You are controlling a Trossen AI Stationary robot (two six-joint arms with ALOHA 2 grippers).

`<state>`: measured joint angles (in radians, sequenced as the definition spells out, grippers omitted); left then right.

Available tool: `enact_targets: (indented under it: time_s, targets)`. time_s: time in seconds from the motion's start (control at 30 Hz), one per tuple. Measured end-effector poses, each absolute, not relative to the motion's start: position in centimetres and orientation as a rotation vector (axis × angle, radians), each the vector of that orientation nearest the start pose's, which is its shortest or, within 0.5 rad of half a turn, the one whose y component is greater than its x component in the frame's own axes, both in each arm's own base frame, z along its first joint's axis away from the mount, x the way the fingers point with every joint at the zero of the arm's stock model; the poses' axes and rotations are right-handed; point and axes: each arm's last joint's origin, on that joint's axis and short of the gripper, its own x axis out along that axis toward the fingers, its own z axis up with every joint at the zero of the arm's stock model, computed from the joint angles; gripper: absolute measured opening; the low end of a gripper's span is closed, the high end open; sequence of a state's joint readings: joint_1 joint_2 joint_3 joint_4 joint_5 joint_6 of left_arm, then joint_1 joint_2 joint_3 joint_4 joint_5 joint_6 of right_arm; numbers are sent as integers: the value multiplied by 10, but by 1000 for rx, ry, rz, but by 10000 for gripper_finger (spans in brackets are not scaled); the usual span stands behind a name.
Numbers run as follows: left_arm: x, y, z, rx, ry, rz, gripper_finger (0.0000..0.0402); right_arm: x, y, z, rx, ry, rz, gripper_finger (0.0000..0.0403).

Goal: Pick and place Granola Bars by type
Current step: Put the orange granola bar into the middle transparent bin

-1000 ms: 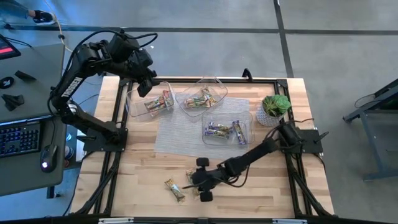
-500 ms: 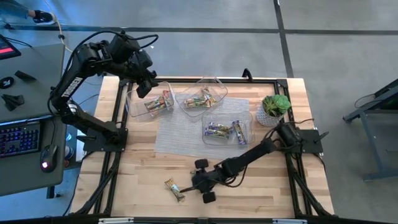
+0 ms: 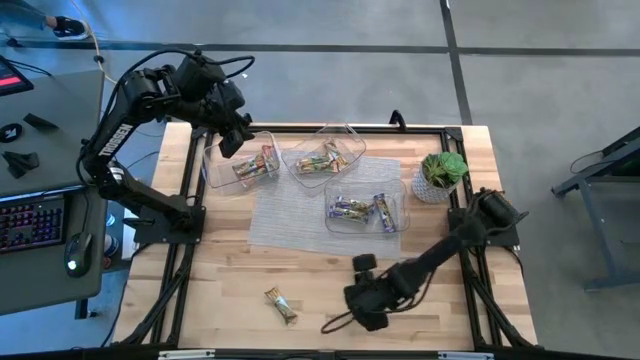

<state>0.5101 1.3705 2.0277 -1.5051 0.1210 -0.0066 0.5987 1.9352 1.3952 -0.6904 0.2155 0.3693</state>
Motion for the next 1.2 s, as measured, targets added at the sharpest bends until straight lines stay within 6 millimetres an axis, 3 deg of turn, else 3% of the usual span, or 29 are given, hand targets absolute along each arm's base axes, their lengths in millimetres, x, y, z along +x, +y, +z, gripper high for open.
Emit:
enact_targets:
  time_s: [0.17,0.27,0.37,0.5,0.6,0.93,1.2]
  targets:
    - [166,89,487,-278,811,371,190,302,222,200,33,1171,-58,137]
    - [166,89,487,-294,808,378,190,293,225,198,124,1189,-171,138]
    - [166,89,487,-293,808,378,190,288,228,195,-31,1209,-121,141]
    - [166,89,487,-293,808,378,190,288,232,197,-405,1174,128,146]
    - [166,89,487,-294,808,379,190,292,230,197,-579,1154,268,149]
    - [166,89,487,-297,807,380,190,316,201,177,-674,1268,532,163]
    - [166,89,487,-299,812,379,190,319,197,176,-839,1228,661,176]
